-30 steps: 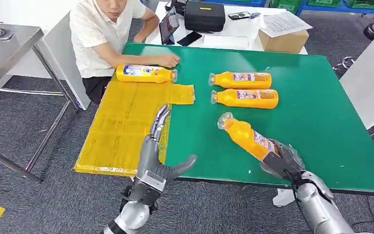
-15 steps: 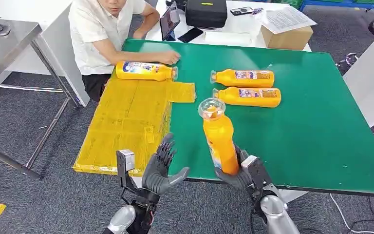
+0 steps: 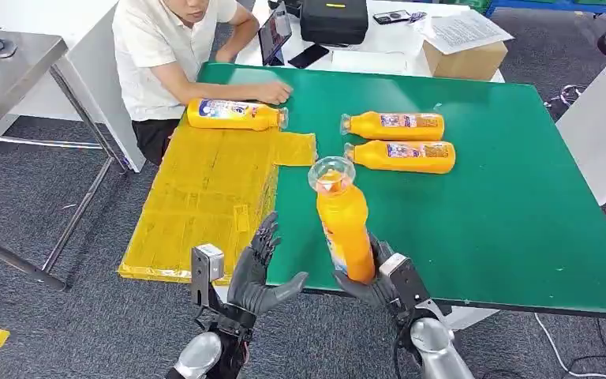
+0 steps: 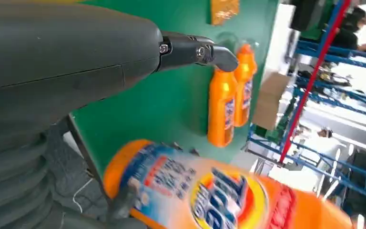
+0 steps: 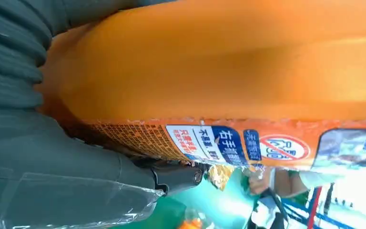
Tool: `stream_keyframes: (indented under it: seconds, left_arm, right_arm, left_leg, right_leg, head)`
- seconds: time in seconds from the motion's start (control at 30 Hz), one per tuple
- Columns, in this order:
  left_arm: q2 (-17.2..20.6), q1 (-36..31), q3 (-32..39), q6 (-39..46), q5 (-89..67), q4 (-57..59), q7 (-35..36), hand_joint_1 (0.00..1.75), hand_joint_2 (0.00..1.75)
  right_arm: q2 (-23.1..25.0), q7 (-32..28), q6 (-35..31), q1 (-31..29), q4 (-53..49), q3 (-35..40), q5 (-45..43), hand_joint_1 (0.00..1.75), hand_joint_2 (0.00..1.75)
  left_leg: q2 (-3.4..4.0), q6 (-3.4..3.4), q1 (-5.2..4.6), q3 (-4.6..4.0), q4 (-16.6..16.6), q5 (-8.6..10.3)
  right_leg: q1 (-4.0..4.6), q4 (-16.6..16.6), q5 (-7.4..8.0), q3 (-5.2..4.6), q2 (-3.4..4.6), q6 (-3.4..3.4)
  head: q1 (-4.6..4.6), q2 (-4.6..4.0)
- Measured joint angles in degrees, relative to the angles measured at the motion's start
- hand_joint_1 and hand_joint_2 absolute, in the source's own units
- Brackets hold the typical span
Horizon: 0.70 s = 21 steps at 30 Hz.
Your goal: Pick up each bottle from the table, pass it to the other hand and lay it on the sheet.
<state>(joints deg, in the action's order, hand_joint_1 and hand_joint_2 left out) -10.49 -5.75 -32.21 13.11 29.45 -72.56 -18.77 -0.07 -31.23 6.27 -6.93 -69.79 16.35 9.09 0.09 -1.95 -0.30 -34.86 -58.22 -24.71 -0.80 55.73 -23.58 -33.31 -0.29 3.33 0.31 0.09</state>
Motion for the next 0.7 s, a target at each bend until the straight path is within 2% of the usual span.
stream_keyframes:
  seconds: [0.27,0.7]
  left_arm:
    - [-0.68,-1.9,-1.27,-0.61,-3.66,-1.44,-0.9,0.0,1.75]
    - [-0.96,-3.47,-1.1,-3.26,-1.45,-0.37,1.44,0.0,1.75]
  right_arm:
    - [0.44,1.59,2.93,-2.84,6.91,6.3,4.4,1.75,1.75]
    - [1.14,0.94,-0.85,-7.55,14.97,13.73,10.28,1.75,1.75]
  left_leg:
    - [-0.03,0.0,-0.01,-0.01,0.0,0.0]
    - [-0.02,0.0,0.0,-0.02,0.0,0.0]
  right_leg:
    - [-0.01,0.0,0.0,0.01,-0.03,0.0]
    - [-0.01,0.0,0.0,-0.02,-0.03,0.0]
  head:
    - [0.0,0.0]
    - [0.0,0.0]
